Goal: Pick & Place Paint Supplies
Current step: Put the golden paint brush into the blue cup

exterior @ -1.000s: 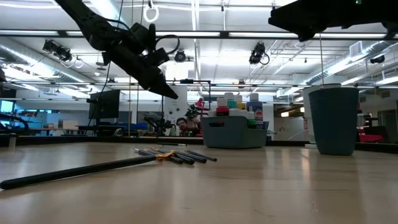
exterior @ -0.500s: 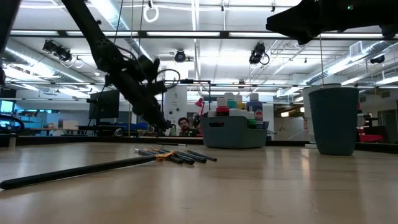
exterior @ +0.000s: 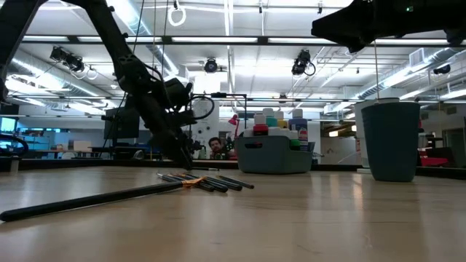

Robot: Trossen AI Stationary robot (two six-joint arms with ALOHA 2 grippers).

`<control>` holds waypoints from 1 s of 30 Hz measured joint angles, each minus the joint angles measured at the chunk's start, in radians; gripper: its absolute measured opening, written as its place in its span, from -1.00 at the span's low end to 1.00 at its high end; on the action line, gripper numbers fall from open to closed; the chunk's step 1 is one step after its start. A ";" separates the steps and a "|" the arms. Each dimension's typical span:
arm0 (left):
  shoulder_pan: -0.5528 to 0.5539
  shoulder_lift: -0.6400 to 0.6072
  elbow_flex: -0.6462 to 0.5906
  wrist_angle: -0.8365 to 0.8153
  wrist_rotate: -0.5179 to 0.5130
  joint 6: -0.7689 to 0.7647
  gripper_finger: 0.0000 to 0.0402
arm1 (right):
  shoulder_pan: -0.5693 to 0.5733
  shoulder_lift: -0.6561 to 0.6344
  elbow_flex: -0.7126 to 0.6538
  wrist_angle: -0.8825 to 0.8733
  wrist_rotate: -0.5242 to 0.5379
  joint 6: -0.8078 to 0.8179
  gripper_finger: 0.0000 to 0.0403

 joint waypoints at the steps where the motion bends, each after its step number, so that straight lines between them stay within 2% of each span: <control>1: -0.006 -0.001 0.001 -0.007 -0.009 0.018 -0.15 | 0.000 0.000 0.000 0.000 -0.001 0.000 -0.13; 9: -0.082 -0.005 0.003 -0.033 -0.078 0.097 -0.21 | 0.000 0.000 0.000 -0.007 -0.104 0.003 -0.13; 12: -0.117 -0.005 0.004 -0.042 -0.093 0.092 -0.23 | 0.000 0.000 0.000 -0.007 -0.111 0.003 -0.13; 18: -0.183 -0.036 0.038 -0.138 -0.249 -0.108 -0.29 | 0.000 0.000 0.000 -0.007 -0.111 0.003 -0.13; 22: -0.242 -0.103 0.079 -0.214 -0.211 -0.039 -0.36 | 0.000 0.000 0.000 -0.007 -0.111 0.003 -0.13; 23: -0.260 -0.110 0.093 -0.245 -0.205 -0.065 -0.38 | 0.000 0.000 0.000 -0.007 -0.111 0.003 -0.13; 24: -0.276 -0.110 0.107 -0.279 -0.209 -0.139 -0.38 | 0.000 0.000 0.000 -0.006 -0.111 0.003 -0.13; 26: -0.304 -0.104 0.127 -0.317 -0.255 -0.384 -0.38 | 0.000 0.000 0.000 -0.006 -0.112 0.004 -0.13; 28: -0.327 -0.106 0.130 -0.294 -0.321 -0.639 -0.37 | 0.000 0.000 0.000 -0.006 -0.125 0.024 -0.13; 30: -0.353 -0.106 0.121 -0.288 -0.381 -0.823 -0.36 | 0.000 0.000 0.000 -0.006 -0.130 0.037 -0.13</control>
